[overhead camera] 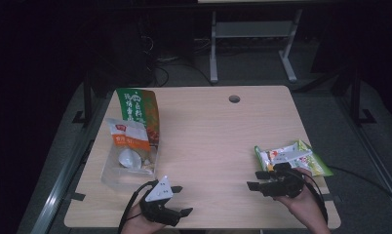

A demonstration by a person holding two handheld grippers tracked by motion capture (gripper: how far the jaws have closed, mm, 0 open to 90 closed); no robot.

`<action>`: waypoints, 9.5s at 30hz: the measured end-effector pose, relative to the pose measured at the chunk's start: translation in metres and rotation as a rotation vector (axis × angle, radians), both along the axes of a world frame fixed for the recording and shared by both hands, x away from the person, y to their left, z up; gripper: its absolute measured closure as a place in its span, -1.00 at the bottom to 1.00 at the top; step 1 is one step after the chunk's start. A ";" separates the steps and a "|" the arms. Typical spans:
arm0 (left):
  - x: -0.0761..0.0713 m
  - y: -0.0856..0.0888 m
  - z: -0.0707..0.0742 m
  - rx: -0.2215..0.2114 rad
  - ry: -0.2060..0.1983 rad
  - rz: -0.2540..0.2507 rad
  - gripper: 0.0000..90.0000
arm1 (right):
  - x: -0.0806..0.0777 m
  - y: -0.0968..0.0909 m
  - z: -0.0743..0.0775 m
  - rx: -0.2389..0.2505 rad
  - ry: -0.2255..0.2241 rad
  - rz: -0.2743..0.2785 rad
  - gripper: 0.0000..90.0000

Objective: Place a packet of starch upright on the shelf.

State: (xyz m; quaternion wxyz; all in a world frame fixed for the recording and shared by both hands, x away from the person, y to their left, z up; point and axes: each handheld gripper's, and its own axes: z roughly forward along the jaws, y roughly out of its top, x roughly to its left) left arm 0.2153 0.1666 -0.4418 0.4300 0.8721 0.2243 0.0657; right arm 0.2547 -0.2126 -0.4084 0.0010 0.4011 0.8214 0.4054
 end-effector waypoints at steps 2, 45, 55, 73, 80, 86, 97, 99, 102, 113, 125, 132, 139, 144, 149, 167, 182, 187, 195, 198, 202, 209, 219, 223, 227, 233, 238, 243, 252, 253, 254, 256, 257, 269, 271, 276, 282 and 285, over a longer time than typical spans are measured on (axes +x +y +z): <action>0.000 0.000 0.000 -0.002 0.000 -0.001 -0.45 | -0.002 -0.005 -0.001 -0.007 0.004 -0.011 -0.08; 0.002 -0.007 -0.005 0.009 0.019 -0.019 -0.44 | 0.041 -0.059 -0.022 -0.150 0.000 -0.205 -0.21; 0.002 -0.009 -0.005 0.013 0.023 -0.020 -0.44 | 0.040 -0.041 -0.024 -0.186 -0.043 -0.116 -0.15; 0.002 -0.008 -0.004 0.010 0.021 -0.019 -0.44 | 0.031 -0.044 -0.020 -0.129 0.002 -0.163 -0.09; 0.001 -0.009 -0.004 0.011 0.018 -0.021 -0.44 | 0.007 -0.060 -0.017 -0.136 0.010 -0.188 -0.08; 0.002 -0.009 -0.004 0.011 0.016 -0.021 -0.44 | -0.011 -0.074 -0.018 -0.107 0.025 -0.220 -0.07; 0.001 -0.011 -0.004 0.015 0.015 -0.028 -0.44 | -0.024 -0.099 -0.025 -0.065 0.091 -0.306 -0.04; 0.000 -0.011 -0.003 0.014 0.011 -0.026 -0.44 | -0.023 -0.102 -0.025 -0.059 0.108 -0.328 -0.04; 0.002 -0.010 -0.004 0.014 0.016 -0.024 -0.44 | -0.026 -0.104 -0.027 -0.074 0.132 -0.334 -0.04; 0.001 -0.012 -0.005 0.018 0.016 -0.027 -0.44 | 0.003 -0.111 -0.031 -0.042 0.142 -0.378 -0.13; 0.001 -0.013 -0.005 0.023 0.013 -0.036 -0.44 | 0.047 -0.107 -0.043 0.075 0.174 -0.446 -0.06; 0.001 -0.014 -0.005 0.025 0.012 -0.036 -0.44 | 0.059 -0.095 -0.043 0.080 0.161 -0.432 0.68; 0.002 -0.013 -0.004 0.024 0.016 -0.035 -0.44 | 0.057 -0.084 -0.030 0.008 0.088 -0.400 0.92; 0.003 -0.012 -0.004 0.022 0.014 -0.036 -0.43 | 0.054 -0.078 -0.016 0.010 0.041 -0.364 0.93; 0.004 -0.013 -0.003 0.007 0.026 -0.024 -0.43 | 0.052 -0.067 0.000 -0.020 -0.002 -0.313 0.94; 0.006 -0.011 -0.002 0.000 0.028 -0.020 -0.42 | 0.044 -0.034 0.033 -0.062 -0.095 -0.167 0.95; 0.014 -0.010 0.005 -0.030 0.028 -0.009 -0.36 | 0.031 0.013 0.065 -0.051 -0.182 0.004 0.97; 0.029 -0.021 0.012 -0.042 0.027 -0.027 -0.35 | 0.030 0.023 0.069 -0.018 -0.208 0.058 0.97; 0.061 -0.048 0.022 -0.115 0.066 0.021 -0.30 | 0.023 0.047 0.060 -0.015 -0.245 0.165 0.96; 0.072 -0.054 0.021 -0.131 0.106 0.010 -0.21 | 0.023 0.051 0.048 -0.011 -0.235 0.200 0.96; 0.077 -0.062 0.019 -0.158 0.127 -0.017 0.32 | 0.022 0.047 0.033 0.022 -0.221 0.212 0.96; 0.078 -0.067 0.023 -0.156 0.111 0.000 0.89 | 0.021 0.040 0.026 0.032 -0.198 0.195 0.95; 0.067 -0.071 0.026 -0.137 0.051 0.027 0.98 | 0.020 0.038 0.022 -0.033 -0.193 0.159 0.87; 0.061 -0.071 0.028 -0.121 0.018 0.035 0.98 | 0.023 0.041 0.019 -0.029 -0.185 0.155 0.78; 0.059 -0.067 0.028 -0.113 0.011 0.037 0.98 | 0.024 0.047 0.016 -0.032 -0.168 0.159 0.69; 0.057 -0.064 0.029 -0.106 0.010 0.036 0.98 | 0.024 0.057 0.014 -0.043 -0.158 0.166 0.75; 0.057 -0.058 0.030 -0.107 0.024 0.023 0.88 | 0.024 0.057 0.014 -0.022 -0.156 0.172 0.88; 0.051 -0.051 0.031 -0.086 0.020 0.010 0.60 | 0.024 0.055 0.016 0.001 -0.151 0.167 0.94; 0.041 -0.042 0.029 -0.058 0.010 -0.009 0.31 | 0.024 0.053 0.026 -0.005 -0.175 0.151 0.95; 0.040 -0.041 0.030 -0.056 0.007 -0.011 0.27 | 0.025 0.052 0.027 -0.003 -0.180 0.148 0.95; 0.039 -0.040 0.030 -0.049 0.003 -0.016 0.24 | 0.025 0.052 0.028 -0.003 -0.181 0.143 0.95; 0.036 -0.038 0.030 -0.054 0.003 -0.021 0.20 | 0.026 0.051 0.029 -0.003 -0.179 0.141 0.95; 0.035 -0.037 0.030 -0.054 0.004 -0.027 0.18 | 0.027 0.052 0.031 -0.006 -0.182 0.140 0.95; 0.025 -0.028 0.029 -0.046 -0.004 -0.051 -0.01 | 0.044 0.061 0.051 -0.022 -0.187 0.160 0.95; 0.024 -0.026 0.028 -0.048 0.002 -0.051 -0.04 | 0.047 0.063 0.053 -0.020 -0.188 0.169 0.95; 0.021 -0.023 0.026 -0.044 -0.001 -0.056 -0.09 | 0.054 0.072 0.060 -0.027 -0.195 0.191 0.95; 0.016 -0.022 0.024 -0.054 0.005 -0.063 -0.13 | 0.062 0.084 0.075 -0.022 -0.203 0.215 0.95; 0.014 -0.020 0.023 -0.054 -0.005 -0.067 -0.15 | 0.065 0.093 0.083 -0.013 -0.208 0.226 0.95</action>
